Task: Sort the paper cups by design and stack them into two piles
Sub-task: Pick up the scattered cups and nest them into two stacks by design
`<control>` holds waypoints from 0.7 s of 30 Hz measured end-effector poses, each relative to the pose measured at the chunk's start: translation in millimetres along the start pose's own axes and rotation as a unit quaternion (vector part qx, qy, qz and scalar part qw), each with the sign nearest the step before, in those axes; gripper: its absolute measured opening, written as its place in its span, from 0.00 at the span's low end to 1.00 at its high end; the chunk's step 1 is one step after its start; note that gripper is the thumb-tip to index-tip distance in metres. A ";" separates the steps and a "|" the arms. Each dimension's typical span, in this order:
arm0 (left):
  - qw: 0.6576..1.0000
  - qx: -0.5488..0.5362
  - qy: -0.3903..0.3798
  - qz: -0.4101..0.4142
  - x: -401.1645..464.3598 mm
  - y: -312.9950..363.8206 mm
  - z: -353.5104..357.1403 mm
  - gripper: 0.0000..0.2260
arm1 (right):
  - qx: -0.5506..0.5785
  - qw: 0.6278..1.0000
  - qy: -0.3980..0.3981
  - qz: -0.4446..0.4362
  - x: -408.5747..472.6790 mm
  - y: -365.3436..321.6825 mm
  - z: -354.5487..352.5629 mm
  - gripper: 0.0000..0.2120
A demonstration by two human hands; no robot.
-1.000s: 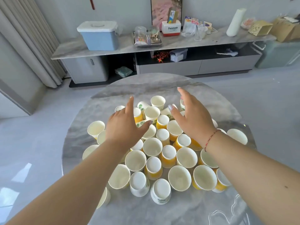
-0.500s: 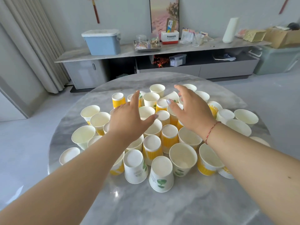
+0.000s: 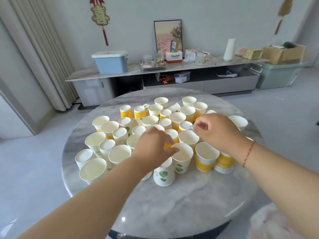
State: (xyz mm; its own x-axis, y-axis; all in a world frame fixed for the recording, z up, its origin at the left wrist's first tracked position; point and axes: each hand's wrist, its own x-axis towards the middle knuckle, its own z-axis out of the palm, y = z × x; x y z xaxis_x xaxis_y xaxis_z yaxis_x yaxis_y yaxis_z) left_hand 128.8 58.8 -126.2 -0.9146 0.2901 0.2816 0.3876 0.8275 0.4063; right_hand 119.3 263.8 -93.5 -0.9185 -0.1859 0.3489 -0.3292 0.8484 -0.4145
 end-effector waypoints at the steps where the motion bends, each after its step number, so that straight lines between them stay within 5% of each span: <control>1: 0.999 0.027 -0.019 0.017 -1.6 5.6 9.3 0.13 | -0.039 0.999 -0.028 -0.002 -6.5 4.7 -0.2 0.11; 5: 0.985 0.145 -0.072 0.054 -2.4 27.1 39.7 0.15 | -0.186 0.971 -0.148 -0.026 -25.1 16.6 10.7 0.15; 9: 0.969 0.220 -0.080 0.080 -2.2 32.6 54.5 0.11 | -0.258 0.946 -0.191 -0.032 -32.8 20.7 20.1 0.09; 17: 0.976 0.158 0.039 0.143 -18.6 46.1 23.4 0.07 | -0.189 0.972 -0.136 -0.041 -39.9 13.3 -10.4 0.08; 21: 0.980 0.109 0.001 0.164 -57.3 41.9 -23.0 0.06 | -0.133 0.974 -0.175 -0.063 -56.7 -8.8 -35.5 0.07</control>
State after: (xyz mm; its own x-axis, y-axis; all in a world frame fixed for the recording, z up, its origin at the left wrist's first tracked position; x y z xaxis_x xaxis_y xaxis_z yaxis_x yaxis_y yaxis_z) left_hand 200.1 65.8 -105.4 -0.7451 0.5563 0.3679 0.6260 0.7737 0.0978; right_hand 182.0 284.5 -79.8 -0.9079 -0.4154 0.0566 -0.4191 0.8972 -0.1389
